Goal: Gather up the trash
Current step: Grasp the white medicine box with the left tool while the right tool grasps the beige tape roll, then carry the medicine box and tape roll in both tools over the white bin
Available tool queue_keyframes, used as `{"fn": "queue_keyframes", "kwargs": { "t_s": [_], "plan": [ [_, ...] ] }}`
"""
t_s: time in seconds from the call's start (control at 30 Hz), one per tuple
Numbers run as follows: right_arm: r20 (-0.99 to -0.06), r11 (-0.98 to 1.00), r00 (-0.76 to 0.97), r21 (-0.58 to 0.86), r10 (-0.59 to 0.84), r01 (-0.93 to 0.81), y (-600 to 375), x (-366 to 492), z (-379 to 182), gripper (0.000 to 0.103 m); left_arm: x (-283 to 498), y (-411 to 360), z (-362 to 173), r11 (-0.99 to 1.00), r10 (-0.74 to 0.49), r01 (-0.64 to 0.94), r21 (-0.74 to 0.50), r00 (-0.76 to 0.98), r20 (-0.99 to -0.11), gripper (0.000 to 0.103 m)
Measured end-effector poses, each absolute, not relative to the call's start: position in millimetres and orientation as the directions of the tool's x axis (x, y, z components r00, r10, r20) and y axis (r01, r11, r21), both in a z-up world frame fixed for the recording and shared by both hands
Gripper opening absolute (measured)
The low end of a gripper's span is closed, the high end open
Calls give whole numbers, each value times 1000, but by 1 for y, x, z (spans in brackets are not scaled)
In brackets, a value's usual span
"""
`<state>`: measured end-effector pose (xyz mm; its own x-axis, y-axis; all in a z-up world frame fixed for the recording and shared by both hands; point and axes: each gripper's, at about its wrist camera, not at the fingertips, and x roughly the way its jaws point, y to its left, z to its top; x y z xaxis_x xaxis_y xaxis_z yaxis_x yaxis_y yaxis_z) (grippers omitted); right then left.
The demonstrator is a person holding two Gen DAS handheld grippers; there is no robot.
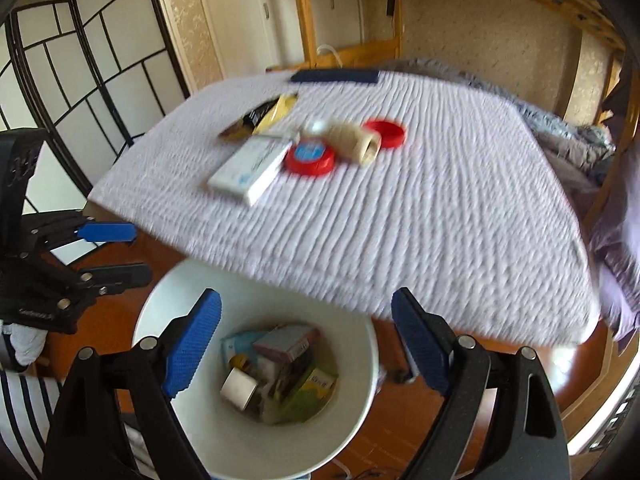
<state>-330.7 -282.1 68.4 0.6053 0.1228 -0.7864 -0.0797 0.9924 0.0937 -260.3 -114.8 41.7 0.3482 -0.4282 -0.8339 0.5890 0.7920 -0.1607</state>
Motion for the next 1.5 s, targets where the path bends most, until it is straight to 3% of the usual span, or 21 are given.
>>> {"fn": "queue_keyframes", "kwargs": {
  "t_s": [0.2, 0.37, 0.6, 0.73, 0.77, 0.83, 1.0, 1.5],
  "plan": [
    [-756, 993, 646, 109, 105, -35, -298, -277, 86, 85, -225, -138, 48, 826, -410, 547, -134, 420, -810, 82],
    [-766, 990, 636, 141, 95, 23, -302, -231, 80, 75, -199, -158, 38, 845, -384, 521, -123, 429, -818, 82],
    [-781, 977, 615, 197, 108, 77, -307, -187, 63, 71, -176, -174, 26, 862, -351, 496, -106, 433, -830, 82],
    [-797, 972, 593, 214, 116, 97, -309, -170, 51, 64, -167, -179, 19, 868, -331, 489, -89, 434, -838, 82],
    [-801, 970, 587, 222, 121, 103, -310, -167, 48, 57, -166, -180, 17, 869, -328, 488, -86, 435, -839, 81],
    [-800, 961, 581, 254, 147, 106, -313, -164, 43, 54, -163, -181, 17, 869, -322, 489, -77, 442, -837, 78],
    [-793, 963, 590, 253, 153, 89, -315, -163, 44, 48, -163, -186, 18, 862, -302, 507, -30, 464, -833, 53],
    [-771, 973, 623, 222, 133, 67, -320, -196, 60, 47, -182, -174, 29, 839, -344, 539, -74, 419, -841, 53]
  ]
}}
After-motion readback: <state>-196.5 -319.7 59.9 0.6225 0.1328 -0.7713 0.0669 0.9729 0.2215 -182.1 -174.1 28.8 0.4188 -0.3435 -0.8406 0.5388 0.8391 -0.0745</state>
